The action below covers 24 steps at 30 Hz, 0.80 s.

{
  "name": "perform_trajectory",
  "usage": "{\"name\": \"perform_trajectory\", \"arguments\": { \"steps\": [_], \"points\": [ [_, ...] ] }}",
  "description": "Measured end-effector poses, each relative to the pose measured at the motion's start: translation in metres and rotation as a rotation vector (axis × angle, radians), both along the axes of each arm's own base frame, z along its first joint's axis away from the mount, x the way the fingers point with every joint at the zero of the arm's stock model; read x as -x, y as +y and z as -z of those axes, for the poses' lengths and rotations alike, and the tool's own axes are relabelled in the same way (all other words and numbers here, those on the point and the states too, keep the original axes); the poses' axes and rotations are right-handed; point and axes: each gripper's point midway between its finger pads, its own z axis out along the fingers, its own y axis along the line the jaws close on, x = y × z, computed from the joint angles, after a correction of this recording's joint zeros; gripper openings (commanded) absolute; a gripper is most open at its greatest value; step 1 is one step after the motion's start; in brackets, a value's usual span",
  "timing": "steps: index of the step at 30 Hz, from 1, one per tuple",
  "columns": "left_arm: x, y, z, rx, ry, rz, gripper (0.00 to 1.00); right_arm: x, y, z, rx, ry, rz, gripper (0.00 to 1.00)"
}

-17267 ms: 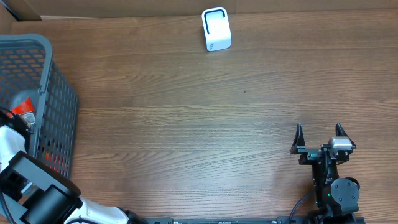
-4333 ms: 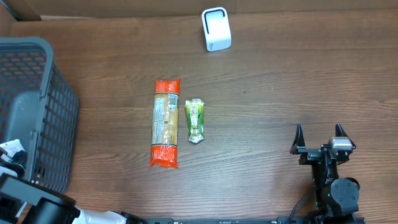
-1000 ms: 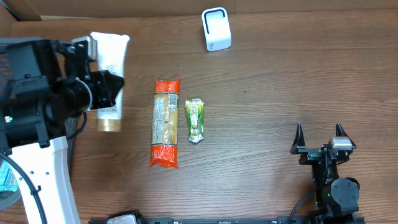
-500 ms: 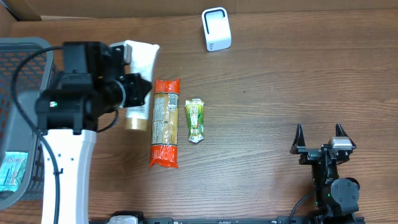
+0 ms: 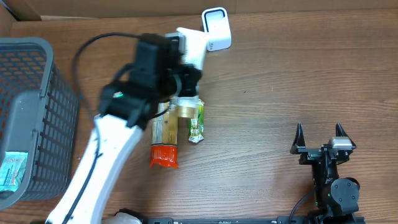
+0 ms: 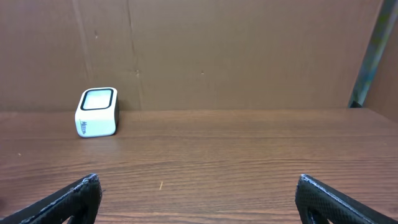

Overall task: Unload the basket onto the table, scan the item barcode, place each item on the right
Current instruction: 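Carry the tube right of the tea pouch and release it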

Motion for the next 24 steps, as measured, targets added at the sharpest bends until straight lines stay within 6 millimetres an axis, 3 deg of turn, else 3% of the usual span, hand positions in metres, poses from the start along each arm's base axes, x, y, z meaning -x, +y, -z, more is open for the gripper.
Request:
{"name": "perform_trajectory", "arguments": {
  "steps": [4, 7, 14, 20, 23, 24],
  "points": [
    [-0.015, -0.038, 0.036, -0.006, 0.056, 0.019, 0.04, 0.0, 0.0, 0.0, 0.0, 0.0, 0.0, 1.0],
    [-0.023, -0.058, 0.077, -0.029, 0.144, 0.016, 0.04, 0.0, 0.0, 0.0, 0.0, -0.001, 0.0, 1.0],
    [-0.021, -0.076, 0.161, -0.089, 0.35, -0.039, 0.04, 0.0, 0.0, 0.0, 0.0, 0.0, 0.0, 1.0],
    [-0.011, -0.085, 0.21, -0.12, 0.482, -0.098, 0.04, 0.0, 0.0, 0.0, 0.0, 0.0, 0.0, 1.0],
    [-0.002, -0.081, 0.229, -0.156, 0.547, -0.118, 0.17, 0.0, 0.0, 0.0, -0.001, 0.0, -0.001, 1.0],
    [0.002, -0.079, 0.234, -0.169, 0.567, -0.122, 0.4, 0.0, 0.0, 0.0, 0.0, 0.0, 0.0, 1.0]
  ]
}}
